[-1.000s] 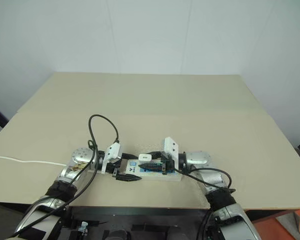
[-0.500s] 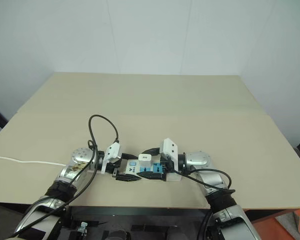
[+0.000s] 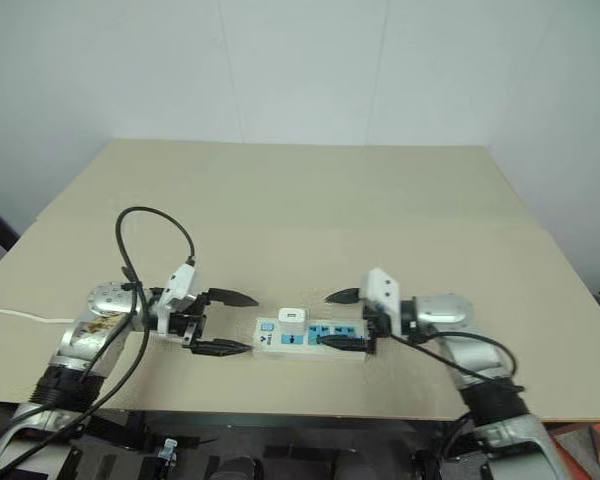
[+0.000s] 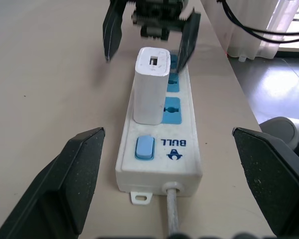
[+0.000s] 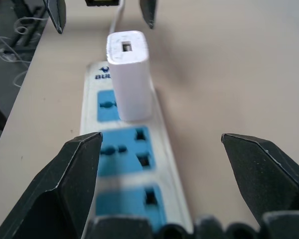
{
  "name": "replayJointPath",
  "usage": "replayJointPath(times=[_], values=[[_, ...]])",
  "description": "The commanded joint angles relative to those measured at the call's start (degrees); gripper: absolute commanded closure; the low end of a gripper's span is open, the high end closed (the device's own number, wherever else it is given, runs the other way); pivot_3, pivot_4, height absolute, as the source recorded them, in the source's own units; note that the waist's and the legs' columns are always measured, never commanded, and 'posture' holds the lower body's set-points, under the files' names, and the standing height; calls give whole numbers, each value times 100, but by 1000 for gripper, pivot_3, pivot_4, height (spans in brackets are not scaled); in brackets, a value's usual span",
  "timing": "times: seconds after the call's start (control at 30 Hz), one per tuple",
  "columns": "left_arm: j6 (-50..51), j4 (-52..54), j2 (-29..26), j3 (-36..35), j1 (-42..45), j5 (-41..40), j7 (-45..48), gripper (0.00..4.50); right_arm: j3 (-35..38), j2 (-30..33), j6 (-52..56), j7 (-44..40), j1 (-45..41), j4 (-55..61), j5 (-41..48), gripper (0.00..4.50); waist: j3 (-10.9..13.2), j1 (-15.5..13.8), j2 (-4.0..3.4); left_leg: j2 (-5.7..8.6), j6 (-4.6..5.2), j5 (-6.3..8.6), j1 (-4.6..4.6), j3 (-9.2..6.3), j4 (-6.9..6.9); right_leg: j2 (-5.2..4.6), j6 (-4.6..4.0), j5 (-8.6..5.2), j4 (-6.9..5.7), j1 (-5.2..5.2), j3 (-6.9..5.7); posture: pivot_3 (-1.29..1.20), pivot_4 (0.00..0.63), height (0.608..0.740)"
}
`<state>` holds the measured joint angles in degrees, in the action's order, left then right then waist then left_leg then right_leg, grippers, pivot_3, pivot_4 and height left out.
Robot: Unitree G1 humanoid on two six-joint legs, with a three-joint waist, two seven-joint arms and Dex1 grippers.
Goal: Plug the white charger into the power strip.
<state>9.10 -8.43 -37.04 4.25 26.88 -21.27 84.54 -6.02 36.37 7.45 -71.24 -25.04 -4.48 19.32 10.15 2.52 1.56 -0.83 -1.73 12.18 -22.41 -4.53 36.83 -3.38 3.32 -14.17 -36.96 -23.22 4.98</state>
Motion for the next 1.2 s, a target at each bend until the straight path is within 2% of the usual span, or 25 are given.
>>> replayJointPath(times=[0.03,0.3,0.5,0.83,1.2], values=[[209,483,-382,-469,-204,-353,-27,39,671,485,204,-149,175,517,442,0,12,19,0,-1,0,0,0,1,0,1,3,-2,0,0,0,0,150,740],[666,935,-1270,-1436,-1088,-735,-283,39,1577,1296,239,-251,894,674,727,0,53,14,0,-5,0,0,3,8,-2,1,9,-9,6,0,4,0,150,740],[915,1484,-1388,-1863,-1694,-976,-623,39,1788,1297,346,-72,1144,834,853,0,62,4,-1,-7,0,0,4,11,-2,0,9,-10,8,2,5,0,150,740],[957,1620,-1360,-1793,-1798,-1032,-869,39,1644,1244,365,86,971,818,760,0,67,2,-1,-7,0,0,2,14,-2,1,8,-10,12,1,6,0,150,740],[979,1369,-1391,-1401,-1306,-964,-644,39,1739,1337,535,86,1103,1113,812,0,67,-4,-1,-7,0,0,2,15,-2,1,8,-10,11,1,7,0,150,740]])
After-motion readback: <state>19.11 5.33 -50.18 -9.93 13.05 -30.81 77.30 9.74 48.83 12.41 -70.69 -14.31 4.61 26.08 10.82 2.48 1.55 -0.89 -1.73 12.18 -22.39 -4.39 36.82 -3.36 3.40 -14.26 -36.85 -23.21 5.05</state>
